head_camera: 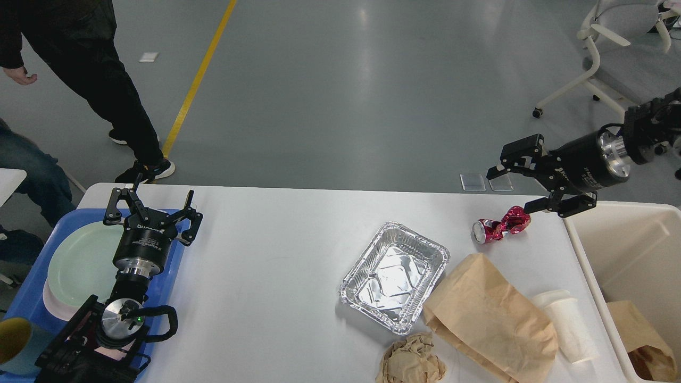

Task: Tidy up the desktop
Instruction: 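Lower the right gripper onto the brown paper bag and grasp it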

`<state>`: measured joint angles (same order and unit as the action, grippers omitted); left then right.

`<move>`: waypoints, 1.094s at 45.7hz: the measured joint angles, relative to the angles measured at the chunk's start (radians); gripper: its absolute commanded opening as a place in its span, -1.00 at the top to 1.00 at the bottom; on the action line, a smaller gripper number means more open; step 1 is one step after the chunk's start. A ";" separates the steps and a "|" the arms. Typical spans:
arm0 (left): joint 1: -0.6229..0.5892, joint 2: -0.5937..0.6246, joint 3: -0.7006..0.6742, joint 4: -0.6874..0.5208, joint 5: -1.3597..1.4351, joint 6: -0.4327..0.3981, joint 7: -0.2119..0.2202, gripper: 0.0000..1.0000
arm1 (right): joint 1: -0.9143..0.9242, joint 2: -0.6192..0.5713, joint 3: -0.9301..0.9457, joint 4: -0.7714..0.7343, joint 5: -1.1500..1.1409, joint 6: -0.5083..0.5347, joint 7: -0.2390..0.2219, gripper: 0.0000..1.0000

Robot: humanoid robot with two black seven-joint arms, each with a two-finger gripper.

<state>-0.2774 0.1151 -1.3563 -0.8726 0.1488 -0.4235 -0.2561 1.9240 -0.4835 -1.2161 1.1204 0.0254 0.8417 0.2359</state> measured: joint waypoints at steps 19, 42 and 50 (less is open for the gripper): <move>0.000 0.000 0.000 0.001 0.000 0.000 0.000 -0.93 | 0.605 0.119 -0.009 0.578 -0.002 -0.018 -0.473 -0.98; 0.000 0.000 -0.001 0.000 0.000 0.000 0.000 -0.93 | 0.430 0.104 0.009 0.547 0.015 -0.314 -0.473 -0.93; 0.000 0.000 -0.001 -0.001 0.000 0.000 0.000 -0.93 | 0.218 0.110 0.005 0.415 -0.011 -0.504 -0.457 -0.80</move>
<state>-0.2774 0.1151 -1.3577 -0.8731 0.1488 -0.4234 -0.2562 2.1420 -0.3739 -1.2109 1.5358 0.0147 0.3379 -0.2209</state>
